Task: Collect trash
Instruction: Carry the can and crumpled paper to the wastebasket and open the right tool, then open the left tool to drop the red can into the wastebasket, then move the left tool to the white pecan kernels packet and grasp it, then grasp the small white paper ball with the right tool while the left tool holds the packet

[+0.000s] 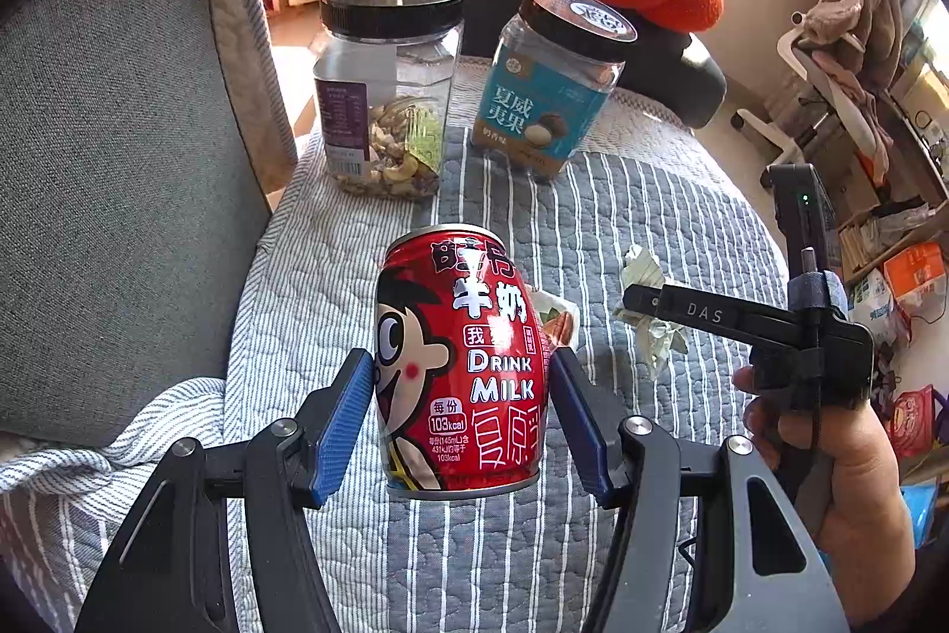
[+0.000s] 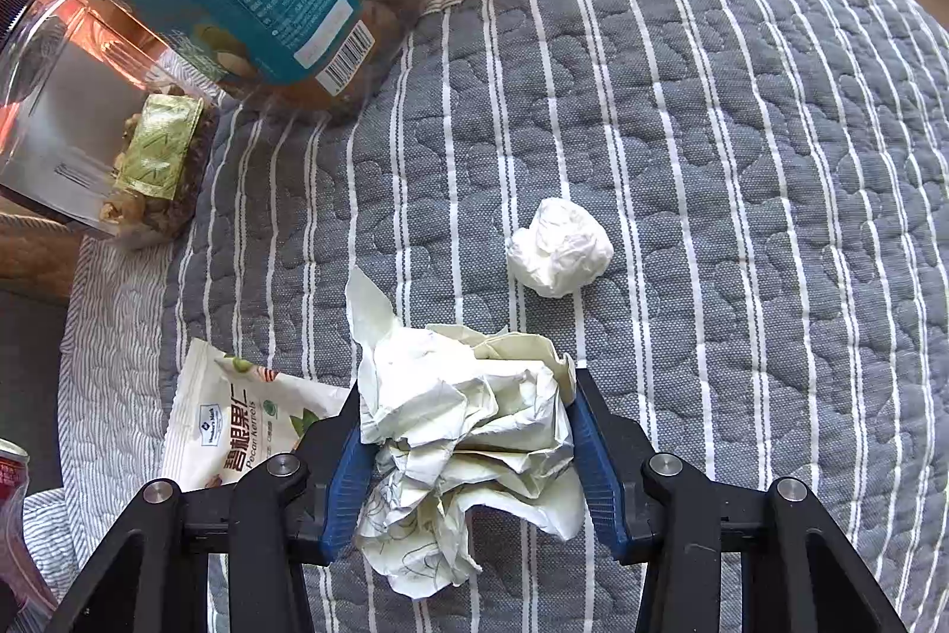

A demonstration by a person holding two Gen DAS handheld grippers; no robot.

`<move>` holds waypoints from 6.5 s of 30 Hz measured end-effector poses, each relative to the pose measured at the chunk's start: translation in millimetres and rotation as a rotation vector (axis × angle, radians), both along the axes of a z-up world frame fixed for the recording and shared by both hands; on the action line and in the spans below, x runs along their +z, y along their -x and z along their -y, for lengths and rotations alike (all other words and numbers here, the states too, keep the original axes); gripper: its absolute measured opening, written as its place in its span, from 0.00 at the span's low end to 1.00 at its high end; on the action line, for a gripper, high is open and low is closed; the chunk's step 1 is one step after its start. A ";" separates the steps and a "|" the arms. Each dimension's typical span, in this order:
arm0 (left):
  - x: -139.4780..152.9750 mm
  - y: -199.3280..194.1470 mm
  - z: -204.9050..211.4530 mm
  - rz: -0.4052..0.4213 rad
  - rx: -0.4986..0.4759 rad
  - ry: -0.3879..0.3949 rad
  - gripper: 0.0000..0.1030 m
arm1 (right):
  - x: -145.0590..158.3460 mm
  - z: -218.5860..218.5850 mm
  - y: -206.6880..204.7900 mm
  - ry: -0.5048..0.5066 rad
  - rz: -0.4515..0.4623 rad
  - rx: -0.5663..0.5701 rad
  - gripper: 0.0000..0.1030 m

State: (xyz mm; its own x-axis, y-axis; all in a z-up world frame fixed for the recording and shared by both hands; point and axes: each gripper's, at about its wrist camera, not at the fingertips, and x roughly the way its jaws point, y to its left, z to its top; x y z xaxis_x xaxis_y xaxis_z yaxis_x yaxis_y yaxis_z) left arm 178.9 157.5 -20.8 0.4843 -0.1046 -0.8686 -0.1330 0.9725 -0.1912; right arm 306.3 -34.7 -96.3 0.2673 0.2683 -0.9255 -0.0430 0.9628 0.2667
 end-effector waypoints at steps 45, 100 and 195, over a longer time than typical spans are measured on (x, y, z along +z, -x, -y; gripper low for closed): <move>9.6 -8.2 337.2 0.089 -0.502 0.058 0.62 | 63.9 419.2 149.2 0.191 0.078 -0.560 0.53; -7.1 -8.2 353.9 0.147 -0.592 -0.081 1.00 | 105.7 409.5 213.0 0.120 0.138 -0.540 0.85; -85.8 -70.8 10.7 -0.230 0.000 0.029 0.36 | -35.2 41.8 -41.7 -0.167 -0.025 -0.180 0.55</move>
State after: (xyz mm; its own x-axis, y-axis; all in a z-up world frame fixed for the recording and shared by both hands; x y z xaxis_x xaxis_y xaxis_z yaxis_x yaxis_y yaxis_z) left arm 249.8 146.8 -106.6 0.2741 -0.1308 -0.9528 -0.1761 0.9671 -0.1835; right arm 347.9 -76.5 -131.5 0.3025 0.3684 -0.8791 0.1334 0.8968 0.4218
